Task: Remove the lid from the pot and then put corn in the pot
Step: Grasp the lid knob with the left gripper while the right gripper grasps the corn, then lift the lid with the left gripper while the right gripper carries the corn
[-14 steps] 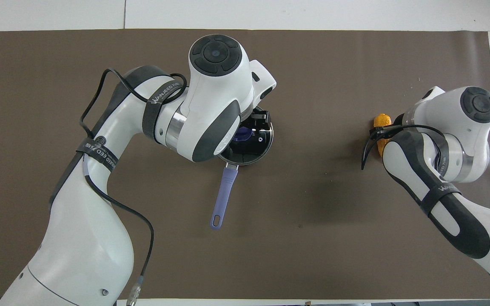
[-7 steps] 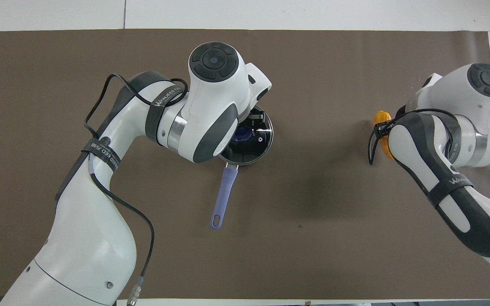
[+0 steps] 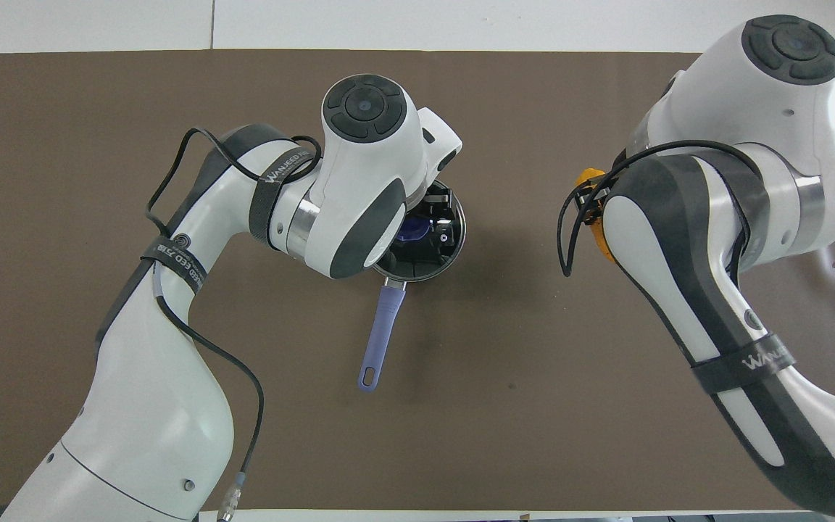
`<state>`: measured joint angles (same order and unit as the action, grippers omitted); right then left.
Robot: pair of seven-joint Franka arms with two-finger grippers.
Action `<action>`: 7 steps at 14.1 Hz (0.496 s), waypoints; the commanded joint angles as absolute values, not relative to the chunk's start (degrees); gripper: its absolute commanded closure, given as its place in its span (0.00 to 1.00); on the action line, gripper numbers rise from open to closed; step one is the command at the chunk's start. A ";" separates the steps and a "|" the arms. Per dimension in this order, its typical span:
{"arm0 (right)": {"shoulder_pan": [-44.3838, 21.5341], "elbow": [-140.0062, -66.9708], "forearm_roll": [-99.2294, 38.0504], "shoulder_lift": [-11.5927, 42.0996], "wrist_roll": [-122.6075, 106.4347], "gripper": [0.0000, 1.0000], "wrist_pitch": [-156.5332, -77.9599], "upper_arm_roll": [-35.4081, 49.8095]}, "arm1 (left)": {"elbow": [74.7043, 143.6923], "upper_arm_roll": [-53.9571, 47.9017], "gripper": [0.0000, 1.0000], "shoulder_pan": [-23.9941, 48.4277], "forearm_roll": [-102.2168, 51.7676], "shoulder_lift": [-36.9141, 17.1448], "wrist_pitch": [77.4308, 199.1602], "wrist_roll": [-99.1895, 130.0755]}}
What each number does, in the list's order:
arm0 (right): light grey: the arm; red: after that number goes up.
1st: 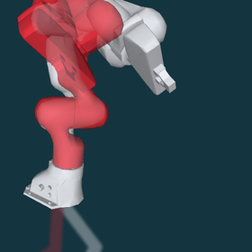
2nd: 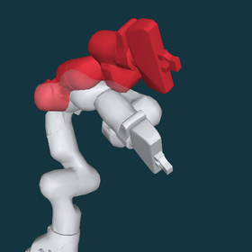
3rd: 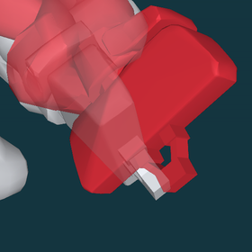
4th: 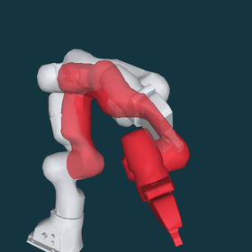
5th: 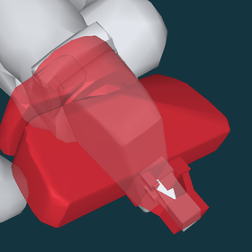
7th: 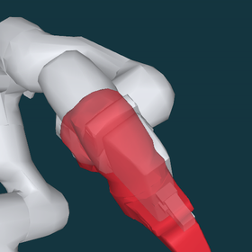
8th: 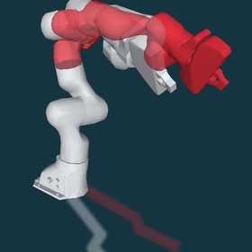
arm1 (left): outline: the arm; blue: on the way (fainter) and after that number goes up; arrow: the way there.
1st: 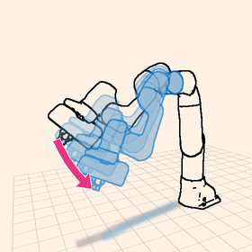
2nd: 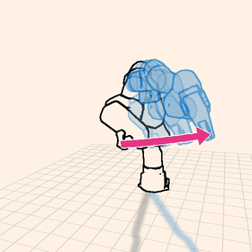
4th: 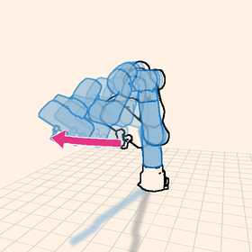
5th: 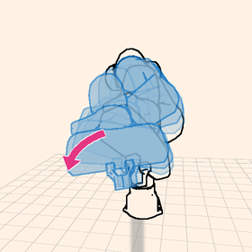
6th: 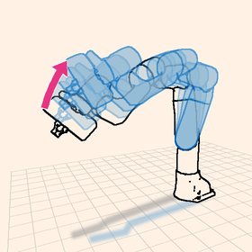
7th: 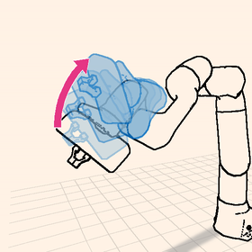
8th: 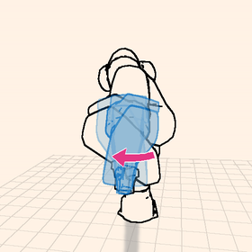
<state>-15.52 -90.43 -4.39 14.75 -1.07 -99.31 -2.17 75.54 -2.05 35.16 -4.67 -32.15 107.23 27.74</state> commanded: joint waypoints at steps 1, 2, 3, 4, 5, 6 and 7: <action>-16.52 -88.24 -5.98 15.82 1.49 1.00 -98.17 -1.76 | 76.99 -1.23 0.10 36.30 -5.10 -31.46 108.72 29.00; -16.61 -88.24 -5.98 15.91 1.76 1.00 -98.35 -1.67 | 76.91 -1.23 0.14 36.30 -5.10 -31.46 108.98 29.00; -16.61 -88.24 -5.98 15.91 2.02 1.00 -98.35 -1.67 | 76.99 -1.23 0.16 36.39 -5.01 -31.46 109.25 29.00; -16.61 -88.24 -5.98 15.91 2.11 1.00 -98.52 -1.67 | 76.99 -1.23 0.23 36.39 -5.01 -31.46 109.25 29.00; -16.61 -88.33 -5.98 16.00 2.11 1.00 -98.61 -1.58 | 76.99 -1.23 0.31 36.39 -5.01 -31.46 109.25 29.00; -16.61 -88.33 -5.98 16.00 2.11 1.00 -98.70 -1.32 | 76.99 -1.23 0.41 36.39 -5.01 -31.46 109.16 29.00; -16.61 -88.33 -5.98 16.00 2.11 1.00 -98.88 -1.32 | 76.99 -1.23 0.46 36.39 -5.01 -31.46 109.16 29.00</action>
<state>-17.17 -89.46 -4.49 15.27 1.53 -99.00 -1.89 75.57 -2.01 35.64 -4.66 -32.13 107.84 28.30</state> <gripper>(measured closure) 0.590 0.304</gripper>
